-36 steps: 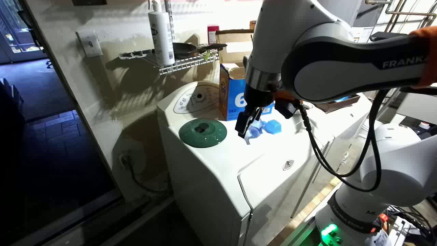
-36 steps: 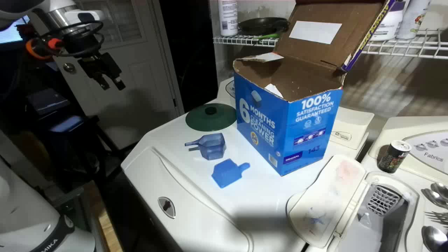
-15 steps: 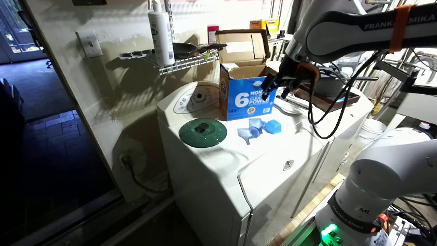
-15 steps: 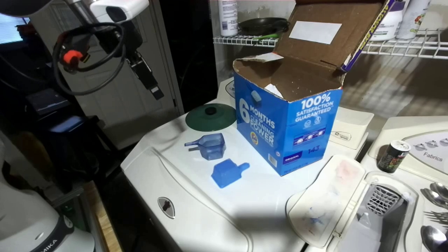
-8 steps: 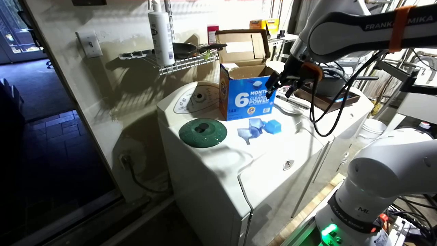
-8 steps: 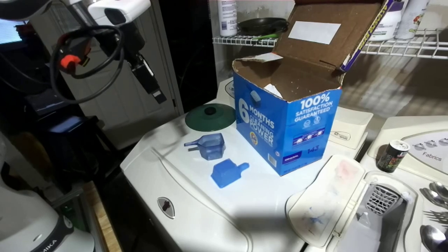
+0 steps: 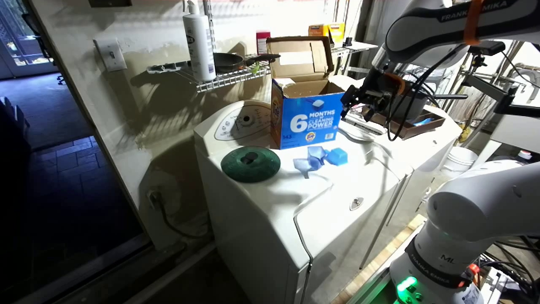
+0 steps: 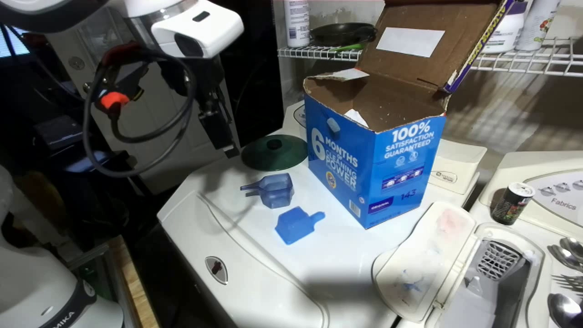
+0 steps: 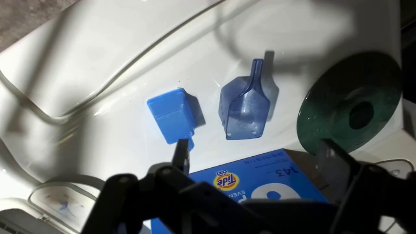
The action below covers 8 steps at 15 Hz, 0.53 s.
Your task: Turn the right blue object upright
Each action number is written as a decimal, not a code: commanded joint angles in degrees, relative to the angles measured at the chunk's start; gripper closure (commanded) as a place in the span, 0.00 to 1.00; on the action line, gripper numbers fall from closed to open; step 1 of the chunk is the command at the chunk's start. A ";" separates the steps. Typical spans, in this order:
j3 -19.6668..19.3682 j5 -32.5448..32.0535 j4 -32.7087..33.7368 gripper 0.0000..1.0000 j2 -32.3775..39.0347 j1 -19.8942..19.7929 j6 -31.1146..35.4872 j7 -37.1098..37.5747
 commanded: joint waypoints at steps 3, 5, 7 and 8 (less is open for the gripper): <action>-4.94 3.81 12.72 0.00 17.77 0.49 -6.56 -7.17; -4.55 2.38 16.12 0.00 22.40 -0.10 -8.67 -8.51; -4.10 0.95 18.95 0.00 26.29 -0.49 -9.81 -9.66; -4.04 0.40 20.03 0.00 28.03 -0.60 -9.66 -10.51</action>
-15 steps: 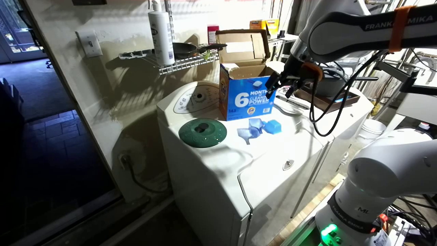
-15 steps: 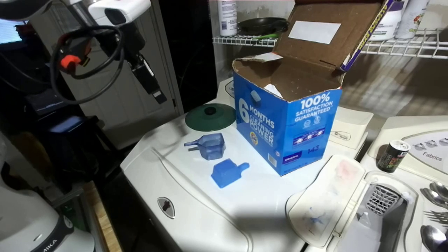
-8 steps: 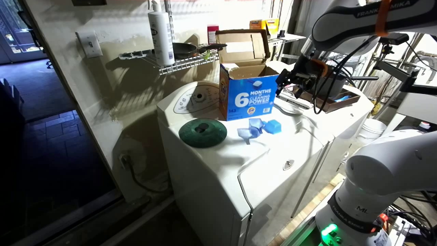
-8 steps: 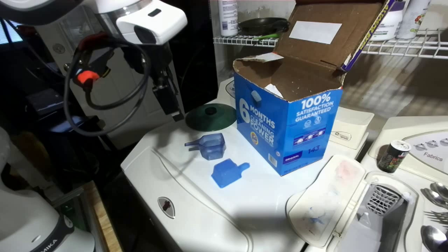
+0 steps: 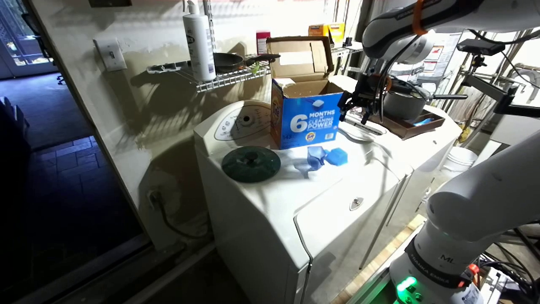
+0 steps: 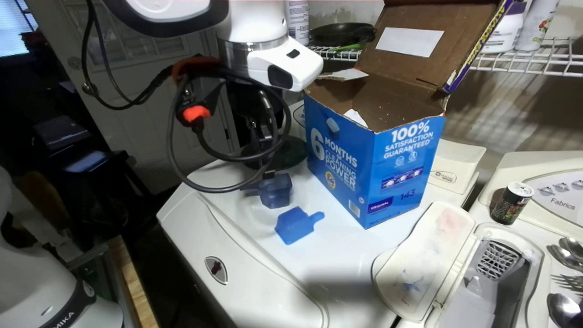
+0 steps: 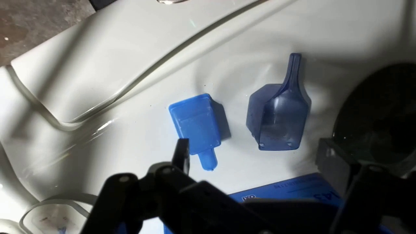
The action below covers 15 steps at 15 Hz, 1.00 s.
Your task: Turn the right blue object upright
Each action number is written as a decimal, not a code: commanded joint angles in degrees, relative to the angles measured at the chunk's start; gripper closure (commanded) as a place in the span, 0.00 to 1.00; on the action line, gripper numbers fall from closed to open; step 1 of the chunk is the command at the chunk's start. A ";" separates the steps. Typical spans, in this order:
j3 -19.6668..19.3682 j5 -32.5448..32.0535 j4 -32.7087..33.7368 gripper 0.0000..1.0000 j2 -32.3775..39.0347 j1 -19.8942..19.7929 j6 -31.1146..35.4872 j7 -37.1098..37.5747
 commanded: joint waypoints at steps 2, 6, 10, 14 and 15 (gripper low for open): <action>0.79 -2.10 7.35 0.00 10.15 -0.66 -1.52 -4.97; 0.99 -4.80 7.63 0.00 14.64 -0.87 3.71 -10.33; 0.89 -4.30 6.28 0.00 17.53 -0.89 11.83 -15.73; 0.95 -1.28 5.64 0.00 21.11 -1.07 20.00 -19.09; 1.11 -0.52 5.54 0.00 22.16 -1.11 21.40 -19.58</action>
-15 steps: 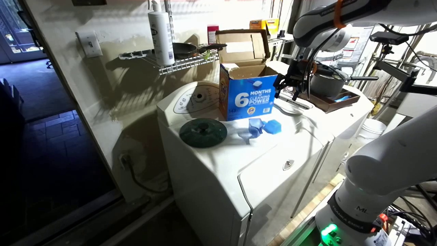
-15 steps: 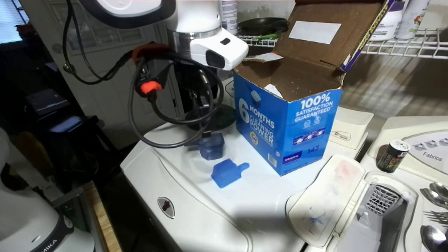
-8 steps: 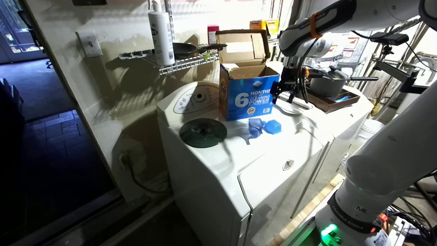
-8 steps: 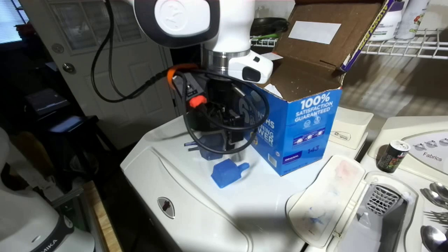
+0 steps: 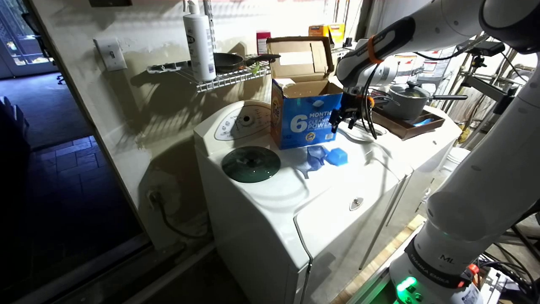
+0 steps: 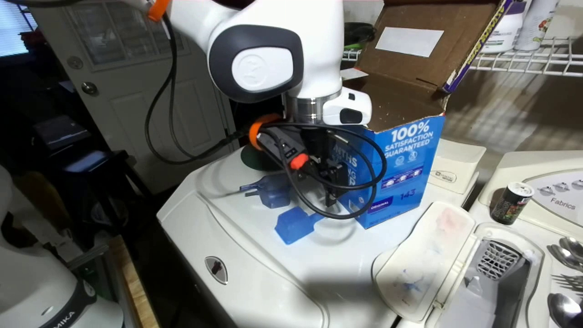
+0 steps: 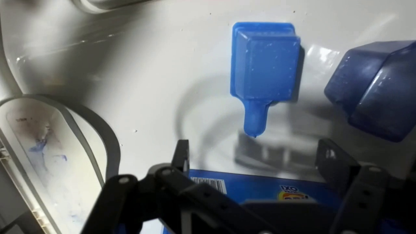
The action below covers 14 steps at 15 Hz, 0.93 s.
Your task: Turn the right blue object upright
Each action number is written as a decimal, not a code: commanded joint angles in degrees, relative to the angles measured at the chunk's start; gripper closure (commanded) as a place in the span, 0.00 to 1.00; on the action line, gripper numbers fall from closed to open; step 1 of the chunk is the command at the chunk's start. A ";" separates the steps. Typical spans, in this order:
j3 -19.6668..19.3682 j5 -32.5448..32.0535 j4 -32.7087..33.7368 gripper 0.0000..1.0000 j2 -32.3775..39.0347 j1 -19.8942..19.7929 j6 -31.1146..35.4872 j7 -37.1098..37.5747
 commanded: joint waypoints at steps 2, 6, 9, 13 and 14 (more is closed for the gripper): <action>1.27 5.74 -0.16 0.00 4.76 -1.01 5.83 -4.58; 2.89 13.04 0.02 0.00 8.05 -1.62 7.16 -8.03; 4.00 16.19 0.24 0.00 9.95 -2.20 7.94 -9.63; 5.14 17.86 0.45 0.00 11.83 -3.01 7.38 -8.95; 5.34 17.69 0.50 0.00 12.27 -3.19 7.28 -8.63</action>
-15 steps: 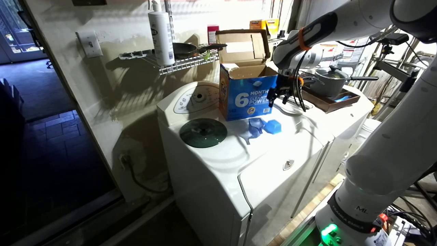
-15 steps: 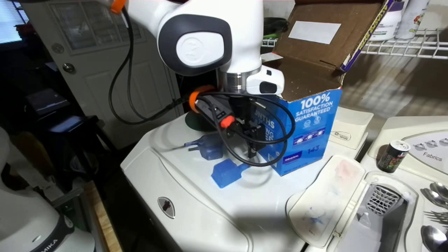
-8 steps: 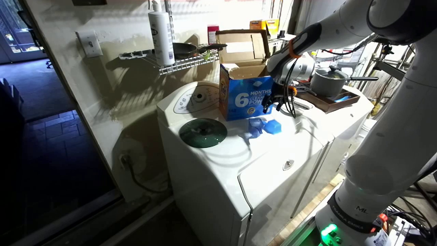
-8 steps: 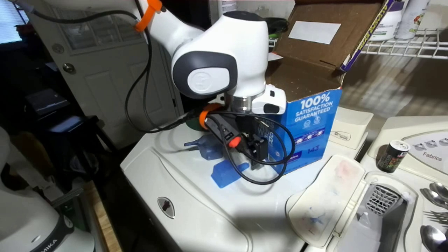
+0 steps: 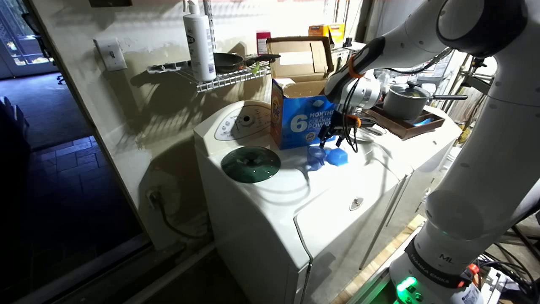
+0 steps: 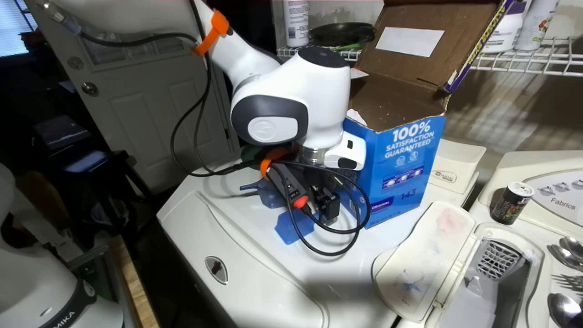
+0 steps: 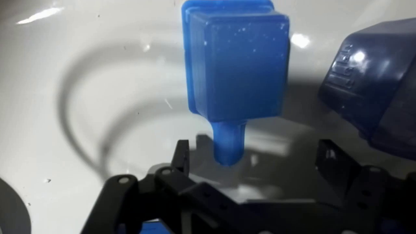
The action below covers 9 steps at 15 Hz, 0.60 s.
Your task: Turn the right blue object upright
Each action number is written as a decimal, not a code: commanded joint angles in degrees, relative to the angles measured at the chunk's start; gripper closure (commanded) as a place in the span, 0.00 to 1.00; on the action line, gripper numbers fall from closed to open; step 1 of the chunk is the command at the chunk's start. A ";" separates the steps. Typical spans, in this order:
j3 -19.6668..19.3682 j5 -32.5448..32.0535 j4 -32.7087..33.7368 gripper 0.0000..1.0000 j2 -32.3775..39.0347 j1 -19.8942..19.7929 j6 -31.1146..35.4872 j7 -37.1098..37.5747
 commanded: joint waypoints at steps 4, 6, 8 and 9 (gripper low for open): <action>2.39 1.51 1.20 0.14 3.89 -2.06 0.69 -0.98; 2.87 1.46 1.36 0.35 4.36 -2.31 0.71 -0.96; 2.96 1.10 1.59 0.50 4.46 -2.60 0.93 -0.78; 2.87 0.81 1.54 0.55 4.32 -2.72 1.10 -0.49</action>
